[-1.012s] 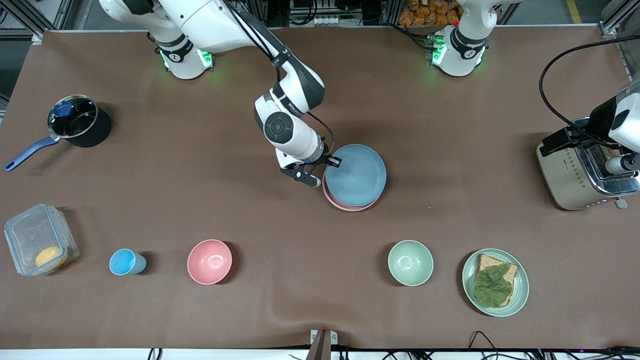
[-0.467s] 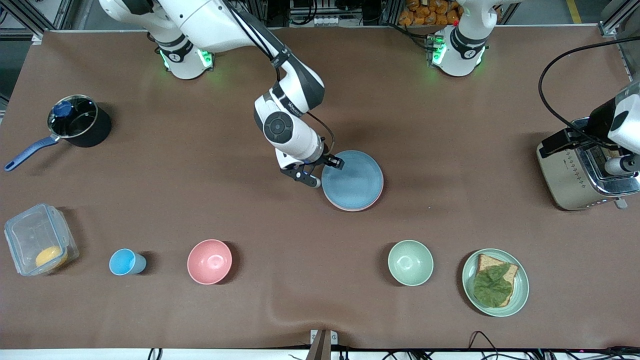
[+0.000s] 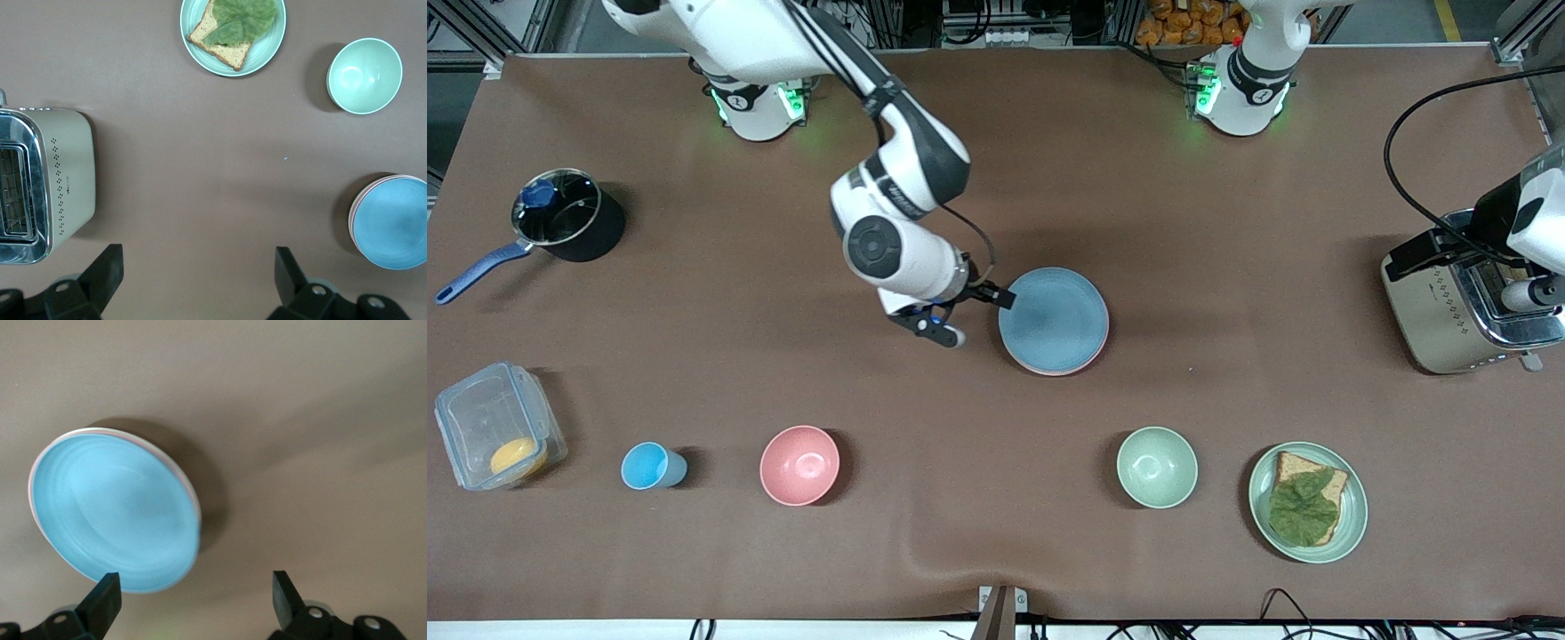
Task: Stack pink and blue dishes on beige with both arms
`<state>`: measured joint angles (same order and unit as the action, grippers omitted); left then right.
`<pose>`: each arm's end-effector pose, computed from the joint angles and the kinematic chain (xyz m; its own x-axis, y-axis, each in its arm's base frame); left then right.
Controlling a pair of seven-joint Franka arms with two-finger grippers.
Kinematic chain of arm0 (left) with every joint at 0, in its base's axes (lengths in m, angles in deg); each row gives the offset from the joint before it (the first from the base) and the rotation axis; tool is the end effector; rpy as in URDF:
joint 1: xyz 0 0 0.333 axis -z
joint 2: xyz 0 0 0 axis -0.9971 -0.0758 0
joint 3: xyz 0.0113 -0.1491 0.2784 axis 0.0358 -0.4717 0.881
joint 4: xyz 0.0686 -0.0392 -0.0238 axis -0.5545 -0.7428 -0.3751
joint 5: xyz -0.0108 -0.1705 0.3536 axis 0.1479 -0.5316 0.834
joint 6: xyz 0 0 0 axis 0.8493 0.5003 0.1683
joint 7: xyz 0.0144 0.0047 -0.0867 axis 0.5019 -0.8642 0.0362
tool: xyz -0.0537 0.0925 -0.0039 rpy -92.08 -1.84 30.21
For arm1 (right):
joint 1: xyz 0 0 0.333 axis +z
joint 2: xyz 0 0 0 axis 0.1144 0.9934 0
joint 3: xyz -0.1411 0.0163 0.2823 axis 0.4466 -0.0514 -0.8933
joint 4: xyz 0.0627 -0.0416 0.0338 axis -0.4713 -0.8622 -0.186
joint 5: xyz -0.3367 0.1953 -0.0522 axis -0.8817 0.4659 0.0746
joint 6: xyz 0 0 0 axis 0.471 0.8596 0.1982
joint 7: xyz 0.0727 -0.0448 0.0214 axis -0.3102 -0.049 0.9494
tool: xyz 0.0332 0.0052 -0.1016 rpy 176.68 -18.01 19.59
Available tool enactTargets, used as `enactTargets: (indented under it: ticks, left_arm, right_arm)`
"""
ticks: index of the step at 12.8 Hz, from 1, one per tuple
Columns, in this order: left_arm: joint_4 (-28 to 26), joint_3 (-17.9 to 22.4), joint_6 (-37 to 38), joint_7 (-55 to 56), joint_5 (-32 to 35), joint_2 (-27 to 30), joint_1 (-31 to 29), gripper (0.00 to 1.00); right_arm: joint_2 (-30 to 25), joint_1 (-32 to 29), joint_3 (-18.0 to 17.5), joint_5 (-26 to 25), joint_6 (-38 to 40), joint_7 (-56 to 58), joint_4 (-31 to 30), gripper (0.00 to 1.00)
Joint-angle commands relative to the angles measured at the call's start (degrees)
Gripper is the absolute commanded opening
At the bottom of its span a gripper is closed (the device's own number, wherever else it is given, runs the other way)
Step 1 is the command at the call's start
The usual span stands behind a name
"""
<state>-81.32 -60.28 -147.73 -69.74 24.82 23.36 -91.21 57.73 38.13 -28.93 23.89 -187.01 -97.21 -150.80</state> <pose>0.5817 -0.0202 0.5872 0.9837 0.1764 -0.0352 0.1768 -0.9842 0.0087 0.5460 0.4166 0.3273 0.8661 -0.3455 -0.3612 -0.4225 -0.8922 -0.1597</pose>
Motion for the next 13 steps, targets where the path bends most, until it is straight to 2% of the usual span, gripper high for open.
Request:
enactTargets:
  ticks: [1,3,5,9,11,13]
  left_arm:
    - [-0.3,-0.1,-0.5,-1.7,-1.6,0.4,0.5,1.0]
    - [-0.4,-0.4,-0.5,-1.3,-1.9,-0.1,0.7,1.0]
    - [-0.4,-0.6,-0.5,-1.1,-3.6,-0.4,0.5,1.0]
    - [-0.4,-0.7,1.3,-2.6,-3.7,-0.3,0.3,1.0]
    - [-0.2,-0.7,1.4,-2.7,-3.6,-0.6,0.8,1.0]
    - [-0.2,-2.9,1.6,-2.7,-3.5,-0.6,0.8,1.0]
  right_arm:
    - [-4.4,-6.4,-0.7,-3.4,8.2,8.7,-1.5,1.0]
    - [-5.9,-11.0,-0.7,-7.5,13.7,17.2,-1.5,1.0]
    - [-7.0,-16.2,-0.7,-9.4,17.1,27.9,-1.7,1.0]
    - [-9.3,-28.4,-0.7,-14.2,18.8,51.5,-2.8,1.0]
    - [-13.1,-31.0,-0.7,-17.2,18.1,56.8,-5.6,1.0]
    - [-22.1,-30.5,-0.8,-21.2,13.6,57.1,-14.4,1.0]
